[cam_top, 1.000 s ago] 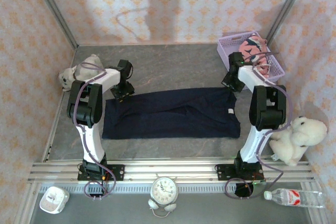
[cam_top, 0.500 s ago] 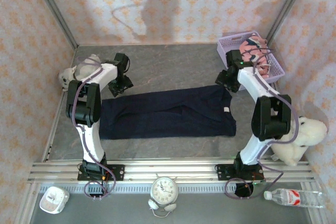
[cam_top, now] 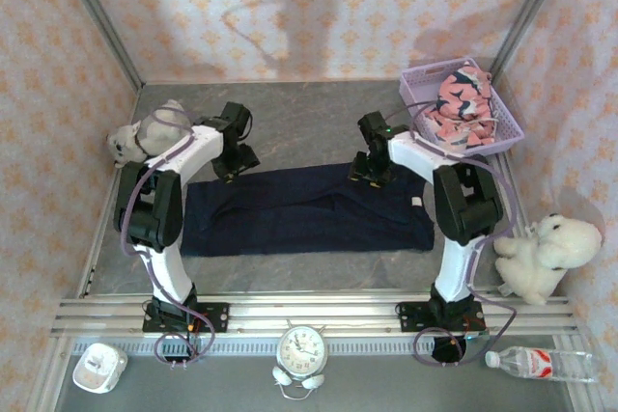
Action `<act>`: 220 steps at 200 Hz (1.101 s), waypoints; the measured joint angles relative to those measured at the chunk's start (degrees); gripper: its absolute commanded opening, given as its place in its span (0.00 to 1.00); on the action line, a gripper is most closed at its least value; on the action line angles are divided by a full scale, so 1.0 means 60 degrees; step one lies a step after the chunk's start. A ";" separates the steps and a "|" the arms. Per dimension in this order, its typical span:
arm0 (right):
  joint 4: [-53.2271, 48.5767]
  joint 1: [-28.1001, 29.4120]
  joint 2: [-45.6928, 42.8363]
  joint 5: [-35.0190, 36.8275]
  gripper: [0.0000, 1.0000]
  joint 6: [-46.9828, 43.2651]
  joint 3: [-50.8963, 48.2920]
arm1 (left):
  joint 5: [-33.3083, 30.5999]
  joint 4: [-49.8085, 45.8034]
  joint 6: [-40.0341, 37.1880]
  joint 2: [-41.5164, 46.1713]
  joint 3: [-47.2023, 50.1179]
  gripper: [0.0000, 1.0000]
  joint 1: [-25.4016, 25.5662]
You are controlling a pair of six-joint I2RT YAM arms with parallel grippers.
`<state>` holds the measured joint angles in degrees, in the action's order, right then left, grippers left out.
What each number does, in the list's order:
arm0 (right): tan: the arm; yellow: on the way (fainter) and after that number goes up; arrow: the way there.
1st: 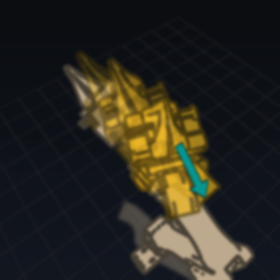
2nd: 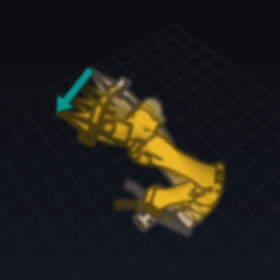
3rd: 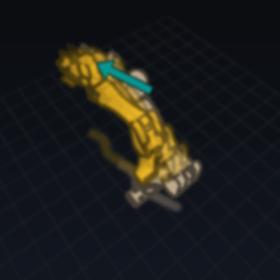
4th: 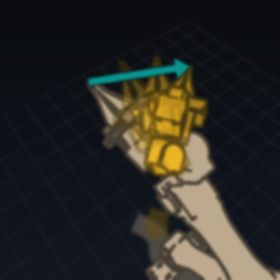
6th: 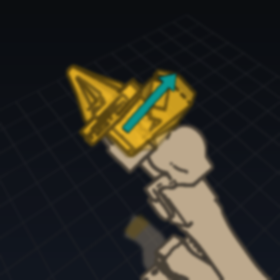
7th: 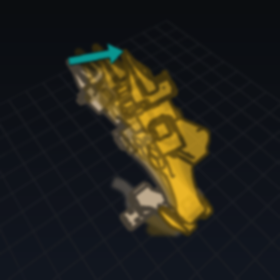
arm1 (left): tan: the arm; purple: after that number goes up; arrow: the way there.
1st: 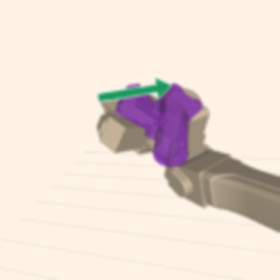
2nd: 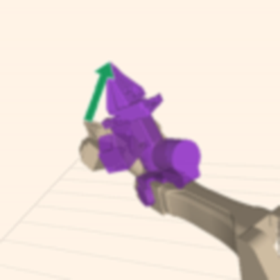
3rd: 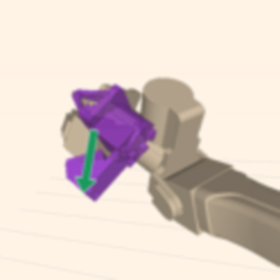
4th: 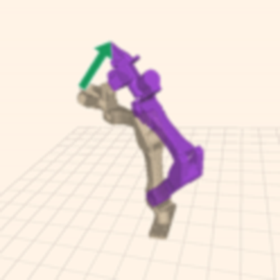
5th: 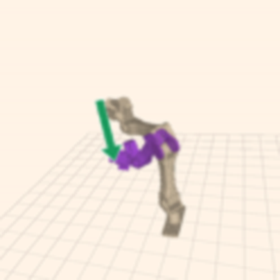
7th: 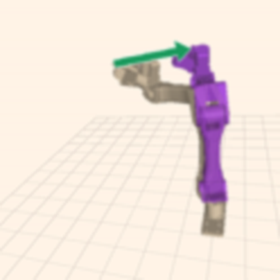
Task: Fold and stack the mixed laundry pile
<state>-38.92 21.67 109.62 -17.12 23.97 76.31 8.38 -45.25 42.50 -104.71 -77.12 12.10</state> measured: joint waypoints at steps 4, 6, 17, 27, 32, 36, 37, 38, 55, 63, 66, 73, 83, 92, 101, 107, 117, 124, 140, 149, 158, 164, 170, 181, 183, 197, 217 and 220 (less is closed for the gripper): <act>0.0000 0.0011 0.0087 -0.0011 0.26 0.0040 0.0000 | 0.0011 0.0007 0.0025 0.0033 0.0095 0.64 0.0051; -0.0004 0.0015 0.0120 -0.0025 0.23 0.0091 0.0000 | 0.0011 0.0007 0.0029 0.0040 0.0127 0.64 0.0062; -0.0004 0.0025 0.0222 -0.0047 0.11 0.0149 0.0004 | 0.0033 0.0022 0.0124 0.0146 0.0353 0.64 0.0222; -0.0015 0.0025 0.0229 -0.0047 0.05 0.0229 0.0015 | 0.0036 0.0022 0.0200 0.0262 0.0532 0.64 0.0350; -0.0018 0.0025 0.0219 -0.0036 0.02 0.0295 0.0025 | 0.0040 0.0044 0.0219 0.0328 0.0619 0.63 0.0415; -0.0029 0.0025 0.0197 -0.0007 0.00 0.0280 0.0033 | 0.0044 0.0062 0.0240 0.0375 0.0678 0.63 0.0448; -0.0029 0.0025 0.0193 -0.0004 0.00 0.0313 0.0033 | 0.0044 0.0069 0.0244 0.0382 0.0692 0.64 0.0455; -0.0029 0.0025 0.0193 -0.0004 0.00 0.0324 0.0033 | 0.0044 0.0076 0.0248 0.0393 0.0703 0.64 0.0463; -0.0117 0.0025 0.0047 0.0102 0.00 0.0324 0.0033 | 0.0044 0.0160 0.0350 0.0543 0.0903 0.64 0.0514; -0.0182 0.0025 -0.0109 0.0146 0.00 0.0331 0.0029 | 0.0036 0.0178 0.0375 0.0554 0.0936 0.64 0.0514; -0.0208 0.0025 -0.0171 0.0171 0.00 0.0331 0.0022 | 0.0040 0.0178 0.0382 0.0554 0.0940 0.64 0.0514; -0.0313 0.0025 -0.0379 0.0211 0.00 0.0331 0.0011 | 0.0036 0.0211 0.0390 0.0554 0.0951 0.64 0.0514; -0.0488 0.0025 -0.0783 0.0295 0.00 0.0335 -0.0022 | 0.0029 0.0233 0.0393 0.0554 0.0954 0.64 0.0510; -0.0623 0.0025 -0.1166 0.0357 0.00 0.0331 -0.0084 | 0.0018 0.0273 0.0412 0.0554 0.0954 0.64 0.0514; -0.0736 0.0025 -0.1563 0.0382 0.00 0.0331 -0.0175 | -0.0007 0.0310 0.0415 0.0546 0.0954 0.63 0.0514; -0.0816 0.0025 -0.1818 0.0397 0.00 0.0331 -0.0251 | -0.0022 0.0346 0.0415 0.0532 0.0954 0.63 0.0514; -0.0984 0.0047 -0.2211 0.0423 0.00 0.0335 -0.0379 | -0.0040 0.0433 0.0419 0.0470 0.0954 0.63 0.0514; -0.1096 0.0084 -0.2455 0.0441 0.02 0.0331 -0.0488 | -0.0040 0.0499 0.0423 0.0393 0.0954 0.63 0.0514; -0.1304 0.0226 -0.2863 0.0495 0.07 0.0328 -0.0754 | -0.0040 0.0634 0.0441 0.0164 0.0954 0.63 0.0514; -0.1315 0.0310 -0.2994 0.0492 0.07 0.0331 -0.0940 | -0.0040 0.0725 0.0444 0.0029 0.0976 0.64 0.0514; -0.1337 0.0386 -0.3024 0.0495 0.08 0.0328 -0.1093 | -0.0040 0.0772 0.0448 -0.0069 0.1013 0.63 0.0514; -0.1337 0.0415 -0.2987 0.0503 0.10 0.0335 -0.1173 | -0.0040 0.0790 0.0444 -0.0117 0.1045 0.63 0.0517; -0.1348 0.0426 -0.2911 0.0539 0.12 0.0350 -0.1198 | -0.0044 0.0801 0.0448 -0.0135 0.1067 0.64 0.0528; -0.1333 0.0426 -0.2692 0.0659 0.12 0.0368 -0.1180 | -0.0051 0.0805 0.0444 -0.0135 0.1078 0.64 0.0532; -0.1333 0.0426 -0.2659 0.0678 0.12 0.0368 -0.1177 | -0.0058 0.0809 0.0441 -0.0135 0.1078 0.63 0.0532; -0.1322 0.0426 -0.2320 0.0820 0.10 0.0361 -0.1115 | -0.0200 0.0834 0.0412 -0.0142 0.1078 0.64 0.0550; -0.1290 0.0426 -0.2058 0.0903 0.12 0.0364 -0.1111 | -0.0466 0.0831 0.0331 -0.0302 0.1002 0.64 0.0550; -0.1290 0.0426 -0.2055 0.0914 0.14 0.0357 -0.1111 | -0.0506 0.0827 0.0317 -0.0357 0.0976 0.64 0.0550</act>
<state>-46.65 24.23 97.30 -11.64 26.11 69.65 5.34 -40.29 44.40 -106.85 -71.26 15.40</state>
